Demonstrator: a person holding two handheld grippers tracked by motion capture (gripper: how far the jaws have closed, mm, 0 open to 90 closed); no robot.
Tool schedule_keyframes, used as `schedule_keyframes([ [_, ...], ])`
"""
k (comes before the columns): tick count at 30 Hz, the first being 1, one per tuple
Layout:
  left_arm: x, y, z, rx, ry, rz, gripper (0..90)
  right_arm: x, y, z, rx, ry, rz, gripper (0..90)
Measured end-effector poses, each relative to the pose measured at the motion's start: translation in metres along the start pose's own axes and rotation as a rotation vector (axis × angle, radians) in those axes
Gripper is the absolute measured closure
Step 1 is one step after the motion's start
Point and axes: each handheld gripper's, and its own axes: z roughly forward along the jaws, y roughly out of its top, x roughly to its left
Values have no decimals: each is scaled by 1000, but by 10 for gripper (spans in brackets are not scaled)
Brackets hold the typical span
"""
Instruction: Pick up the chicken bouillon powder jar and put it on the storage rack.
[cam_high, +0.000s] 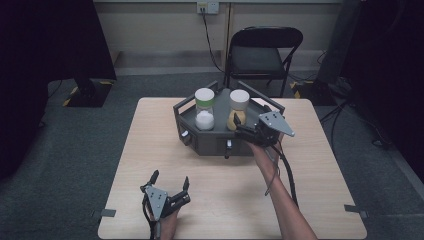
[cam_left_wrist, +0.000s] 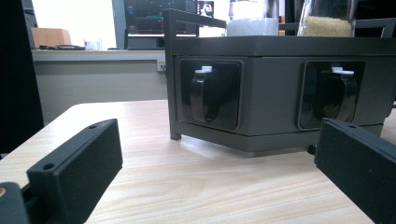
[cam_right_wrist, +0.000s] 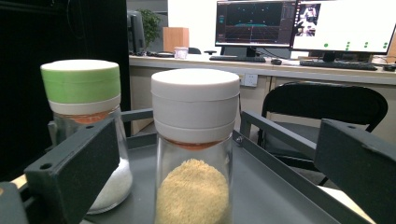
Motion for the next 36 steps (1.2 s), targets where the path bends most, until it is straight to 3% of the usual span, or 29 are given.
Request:
schedule_keyframes([
  [21, 0, 0, 0, 1, -1, 1, 3, 2, -26, -44, -60, -19, 20, 0],
  [36, 0, 0, 0, 1, 2, 1, 3, 0, -50, -76, -74, -37, 19, 0],
])
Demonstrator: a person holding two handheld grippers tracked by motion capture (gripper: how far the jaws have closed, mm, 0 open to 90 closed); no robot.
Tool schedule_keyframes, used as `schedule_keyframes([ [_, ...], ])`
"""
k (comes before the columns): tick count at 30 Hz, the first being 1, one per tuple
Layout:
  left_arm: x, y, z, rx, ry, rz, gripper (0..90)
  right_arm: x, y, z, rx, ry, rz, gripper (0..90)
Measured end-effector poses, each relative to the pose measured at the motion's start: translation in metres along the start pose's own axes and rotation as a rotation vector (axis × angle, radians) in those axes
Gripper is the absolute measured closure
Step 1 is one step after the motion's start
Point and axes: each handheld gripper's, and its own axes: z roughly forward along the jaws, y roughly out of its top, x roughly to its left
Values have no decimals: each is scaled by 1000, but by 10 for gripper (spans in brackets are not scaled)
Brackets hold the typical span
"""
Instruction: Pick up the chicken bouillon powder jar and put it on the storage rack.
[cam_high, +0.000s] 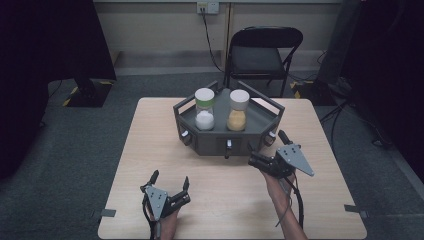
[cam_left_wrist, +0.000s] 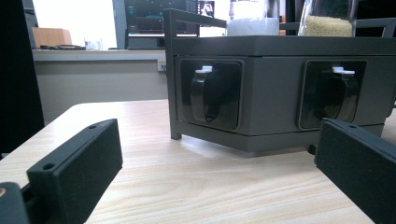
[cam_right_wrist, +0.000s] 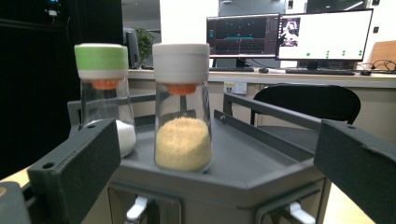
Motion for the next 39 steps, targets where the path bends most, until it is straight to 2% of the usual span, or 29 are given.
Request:
schedule_keyframes([
  [10, 0, 0, 0, -1, 0, 0, 3, 6, -13, -16, -21, -26, -16, 0],
  [12, 0, 0, 0, -1, 0, 0, 3, 5, -14, -18, -25, -27, -8, 0],
  [13, 0, 0, 0, 0, 0, 0, 3, 3, -16, -23, -34, -31, 16, 0],
  [15, 0, 0, 0, 0, 0, 0, 3, 3, -18, -28, -39, -39, 22, 0],
  [17, 0, 0, 0, 0, 0, 0, 3, 2, -21, -33, -37, -35, 47, 0],
  [20, 0, 0, 0, 0, 0, 0, 3, 7, -28, -40, -40, -55, 14, 0],
  [25, 0, 0, 0, -1, 0, 0, 3, 7, -39, -51, -22, -72, 29, 0],
  [29, 0, 0, 0, -2, 0, 0, 3, 9, -49, -56, 1, -104, -2, 0],
  [34, 0, 0, 0, -1, 1, 0, 3, 5, -62, -61, 33, -118, 39, 0],
  [39, 0, 0, 0, -2, 1, 0, 3, 8, -74, -66, 55, -133, 37, 0],
])
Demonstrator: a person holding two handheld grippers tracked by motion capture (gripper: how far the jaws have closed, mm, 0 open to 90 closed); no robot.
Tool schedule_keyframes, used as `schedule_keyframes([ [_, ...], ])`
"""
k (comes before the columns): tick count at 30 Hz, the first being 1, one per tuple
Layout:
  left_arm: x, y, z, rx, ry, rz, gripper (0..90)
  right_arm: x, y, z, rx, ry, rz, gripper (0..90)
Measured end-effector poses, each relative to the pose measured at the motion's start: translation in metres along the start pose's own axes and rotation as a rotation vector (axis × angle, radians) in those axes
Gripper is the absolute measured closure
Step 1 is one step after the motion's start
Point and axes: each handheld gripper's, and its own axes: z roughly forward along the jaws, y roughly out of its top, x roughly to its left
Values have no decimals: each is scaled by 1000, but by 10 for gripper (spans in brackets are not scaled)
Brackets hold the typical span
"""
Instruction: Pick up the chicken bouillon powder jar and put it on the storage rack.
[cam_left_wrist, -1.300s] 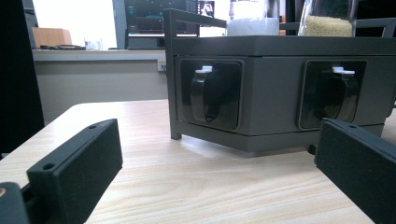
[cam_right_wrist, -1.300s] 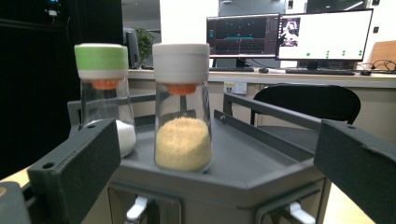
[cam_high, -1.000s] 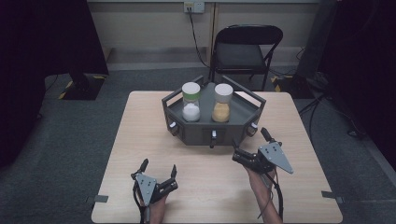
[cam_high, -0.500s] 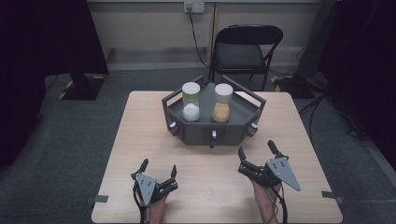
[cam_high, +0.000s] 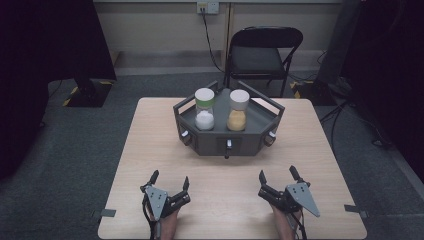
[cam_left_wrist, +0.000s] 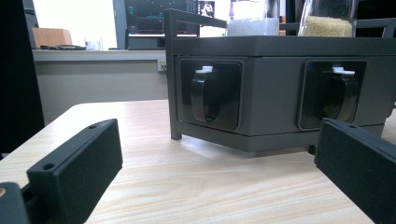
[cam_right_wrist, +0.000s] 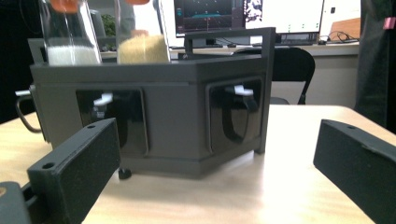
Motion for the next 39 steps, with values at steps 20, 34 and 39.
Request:
schedule_keyframes([
  [20, 0, 0, 0, 0, 0, 0, 3, 1, -26, -6, -8, -34, -7, 0],
  [34, 0, 0, 0, -1, 0, 0, 3, 5, -30, -7, -20, -42, -25, 0],
  [39, 0, 0, 0, -1, 0, 0, 3, 9, -33, -8, -37, -63, -43, 0],
])
